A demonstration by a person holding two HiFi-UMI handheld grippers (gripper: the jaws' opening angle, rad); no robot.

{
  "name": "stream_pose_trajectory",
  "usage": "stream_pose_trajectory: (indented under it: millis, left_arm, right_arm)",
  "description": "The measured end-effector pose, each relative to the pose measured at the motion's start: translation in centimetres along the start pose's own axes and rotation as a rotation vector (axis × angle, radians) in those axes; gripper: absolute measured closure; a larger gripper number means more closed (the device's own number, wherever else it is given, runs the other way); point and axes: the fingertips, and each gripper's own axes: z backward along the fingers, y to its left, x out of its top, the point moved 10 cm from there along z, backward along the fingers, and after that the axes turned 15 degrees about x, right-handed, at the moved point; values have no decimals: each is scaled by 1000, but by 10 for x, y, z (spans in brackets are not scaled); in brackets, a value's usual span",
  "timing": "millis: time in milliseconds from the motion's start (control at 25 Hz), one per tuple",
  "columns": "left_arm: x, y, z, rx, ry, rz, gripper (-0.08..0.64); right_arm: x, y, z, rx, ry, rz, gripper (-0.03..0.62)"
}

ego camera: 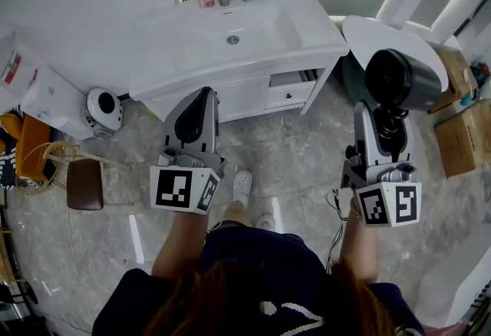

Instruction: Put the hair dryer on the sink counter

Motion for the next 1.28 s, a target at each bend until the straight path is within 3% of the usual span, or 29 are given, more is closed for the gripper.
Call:
stream_pose_trajectory:
  millis: [280,760,1040,1280]
  left_arm:
    - [-13,31,-89,-38,-23,37,541]
    - [-30,86,-230,-138,-33,37,541]
    - [-46,91,-251,-153,-15,45,541]
    - [-54,90,-251,-110,-10,36,541]
  right_arm:
    - [-14,-24,-73,-36,-3,35,298]
    - [-45,-50,-194,-106,-16,47,298]
    - [-56,-60,-210,-119,-1,46,298]
    - [-68,-73,-214,-93,-10,27,298]
